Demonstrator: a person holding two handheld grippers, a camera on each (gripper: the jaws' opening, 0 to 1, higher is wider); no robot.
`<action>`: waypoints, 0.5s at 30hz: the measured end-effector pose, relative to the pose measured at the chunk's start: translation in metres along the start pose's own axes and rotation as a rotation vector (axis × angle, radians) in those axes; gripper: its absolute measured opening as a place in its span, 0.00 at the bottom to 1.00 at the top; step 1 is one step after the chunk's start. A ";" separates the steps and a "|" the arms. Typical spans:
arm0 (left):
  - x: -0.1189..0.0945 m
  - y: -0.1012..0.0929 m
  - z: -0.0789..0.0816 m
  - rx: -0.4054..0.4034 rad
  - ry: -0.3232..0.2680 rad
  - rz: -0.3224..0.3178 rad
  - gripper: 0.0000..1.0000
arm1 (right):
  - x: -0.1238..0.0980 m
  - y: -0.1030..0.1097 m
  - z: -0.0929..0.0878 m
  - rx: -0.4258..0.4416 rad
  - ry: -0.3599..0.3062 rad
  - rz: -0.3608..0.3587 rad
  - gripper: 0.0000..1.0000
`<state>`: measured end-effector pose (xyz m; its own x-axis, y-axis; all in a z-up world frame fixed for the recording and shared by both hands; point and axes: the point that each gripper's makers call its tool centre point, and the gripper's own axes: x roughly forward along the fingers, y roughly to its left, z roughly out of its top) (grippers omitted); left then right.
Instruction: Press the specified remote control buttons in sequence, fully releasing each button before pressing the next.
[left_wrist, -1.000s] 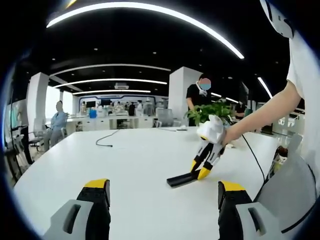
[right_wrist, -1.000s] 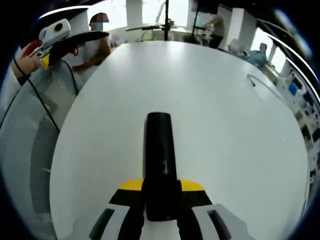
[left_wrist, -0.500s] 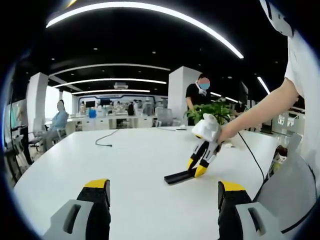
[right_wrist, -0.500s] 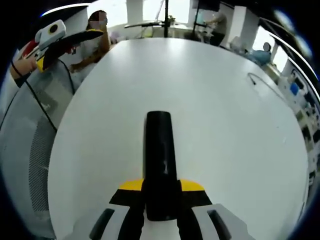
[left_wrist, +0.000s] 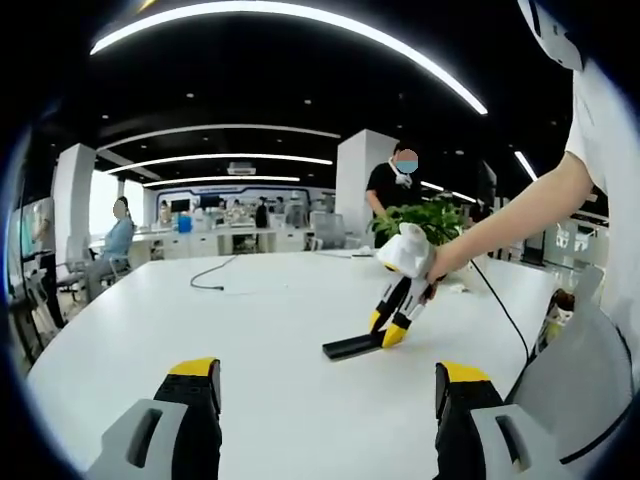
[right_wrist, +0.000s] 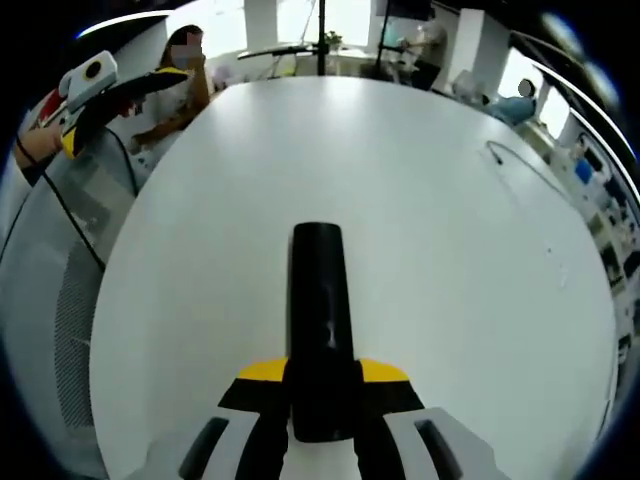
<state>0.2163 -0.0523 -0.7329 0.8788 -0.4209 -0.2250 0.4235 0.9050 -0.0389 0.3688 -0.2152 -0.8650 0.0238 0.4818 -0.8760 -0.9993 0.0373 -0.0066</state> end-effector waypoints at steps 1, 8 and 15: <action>0.000 0.000 0.000 0.000 0.002 -0.001 0.91 | 0.000 -0.001 0.000 0.003 -0.001 -0.002 0.21; 0.001 0.000 -0.002 0.002 0.010 -0.001 0.91 | 0.000 -0.003 0.000 0.018 -0.029 -0.016 0.22; 0.001 0.003 -0.002 -0.018 0.005 0.010 0.93 | 0.000 -0.004 0.001 0.085 -0.085 -0.053 0.22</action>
<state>0.2181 -0.0495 -0.7356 0.8817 -0.4115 -0.2306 0.4106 0.9102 -0.0545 0.3728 -0.2149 -0.8642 0.0828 0.5495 -0.8314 -0.9905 0.1371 -0.0081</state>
